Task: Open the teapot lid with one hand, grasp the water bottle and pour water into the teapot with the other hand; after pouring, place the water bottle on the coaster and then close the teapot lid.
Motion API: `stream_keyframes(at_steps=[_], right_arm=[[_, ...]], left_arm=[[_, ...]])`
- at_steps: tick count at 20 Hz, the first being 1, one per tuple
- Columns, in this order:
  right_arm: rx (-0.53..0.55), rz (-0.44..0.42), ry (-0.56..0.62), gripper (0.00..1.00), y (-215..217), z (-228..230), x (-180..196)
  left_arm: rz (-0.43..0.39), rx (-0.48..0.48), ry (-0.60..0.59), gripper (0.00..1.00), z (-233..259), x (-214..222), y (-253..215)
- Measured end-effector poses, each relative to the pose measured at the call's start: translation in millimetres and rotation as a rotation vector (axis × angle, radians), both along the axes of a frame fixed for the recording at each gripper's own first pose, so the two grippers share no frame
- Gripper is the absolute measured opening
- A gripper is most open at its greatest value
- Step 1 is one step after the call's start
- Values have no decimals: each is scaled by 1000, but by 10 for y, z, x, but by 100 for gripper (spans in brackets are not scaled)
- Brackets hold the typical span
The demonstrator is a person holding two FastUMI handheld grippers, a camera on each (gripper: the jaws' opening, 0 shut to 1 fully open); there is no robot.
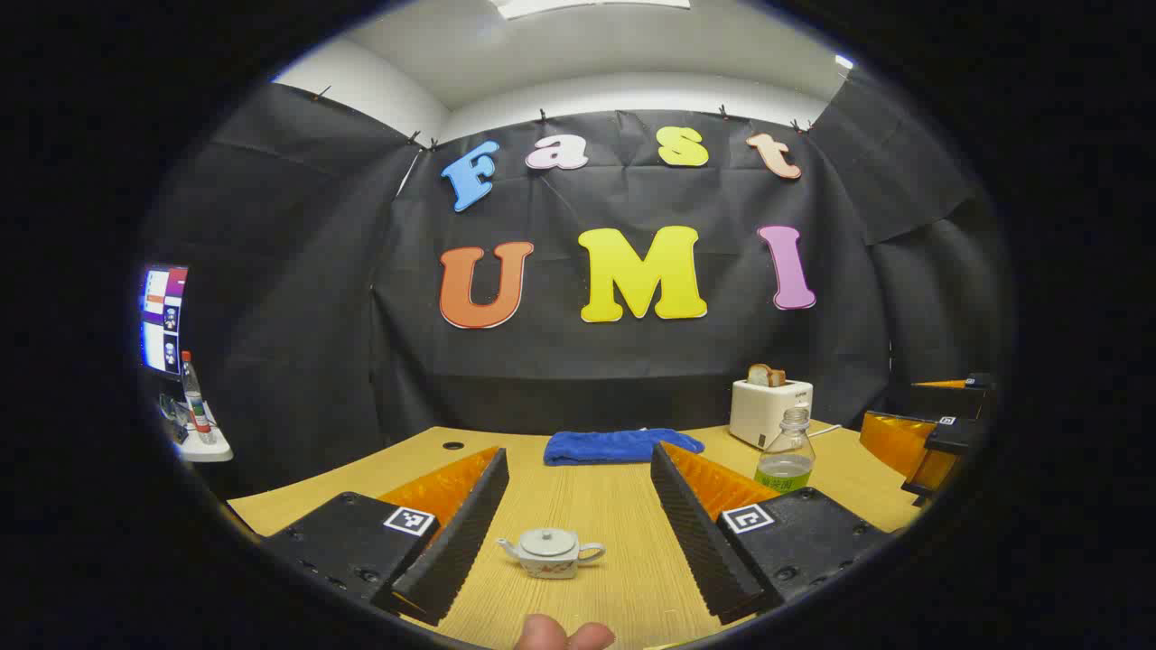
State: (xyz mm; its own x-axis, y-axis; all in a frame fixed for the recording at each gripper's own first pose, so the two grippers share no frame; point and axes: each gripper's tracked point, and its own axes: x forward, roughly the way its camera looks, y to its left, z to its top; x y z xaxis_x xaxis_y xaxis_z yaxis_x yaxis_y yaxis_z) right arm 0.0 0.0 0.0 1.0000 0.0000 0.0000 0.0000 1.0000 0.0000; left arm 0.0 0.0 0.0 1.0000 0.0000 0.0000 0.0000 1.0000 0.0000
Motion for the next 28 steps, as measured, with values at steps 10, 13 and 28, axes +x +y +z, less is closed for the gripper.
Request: stream_keyframes(at_steps=[10,13,28], right_arm=[[-8,-8,-18,96,-5,-9,2],[-5,3,-23,96,-13,-71,29],[6,36,85,95,-313,-625,227]], left_arm=[[-31,-30,26,99,-141,59,-80],[-25,-33,35,99,-201,102,-51],[83,4,278,75,-1181,586,392]])
